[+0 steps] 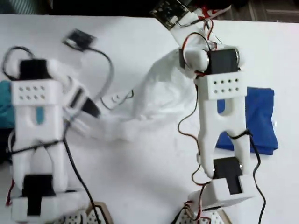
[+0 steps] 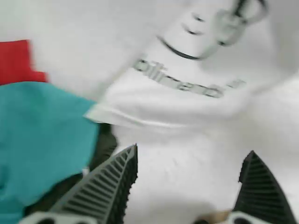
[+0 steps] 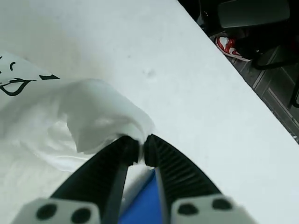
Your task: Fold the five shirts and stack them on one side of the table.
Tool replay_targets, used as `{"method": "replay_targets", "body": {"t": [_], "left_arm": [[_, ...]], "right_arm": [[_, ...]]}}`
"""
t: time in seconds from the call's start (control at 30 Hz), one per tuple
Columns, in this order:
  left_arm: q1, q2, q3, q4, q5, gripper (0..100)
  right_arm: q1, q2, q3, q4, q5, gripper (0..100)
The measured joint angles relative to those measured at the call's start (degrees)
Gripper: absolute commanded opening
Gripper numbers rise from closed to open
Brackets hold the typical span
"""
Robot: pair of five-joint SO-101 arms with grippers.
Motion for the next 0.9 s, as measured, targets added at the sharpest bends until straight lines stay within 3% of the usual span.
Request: {"method": "replay_targets", "body": {"t": [0.2,0.43,0.57,0.7,0.9], "left_arm": [[7.21,-3.08,18.46,-12.40,7.91,35],[3.60,-3.08,30.68,-36.22,11.16,30],[1.41,0.97,31.56,-47.56,11.16,27],[-2.20,7.21,25.76,-47.56,11.16,27],[-4.84,8.00,9.05,-32.26,11.16,27]], "right_arm": [[0.00,1.93,0.00,-1.23,-4.31,1.9],[0.00,2.20,0.00,-1.58,-5.71,1.9],[0.00,2.20,0.00,-1.58,-6.42,1.9],[-0.26,2.20,0.00,-1.58,-6.51,1.9],[-0.26,3.16,0.00,-1.58,-6.68,1.9]]}}
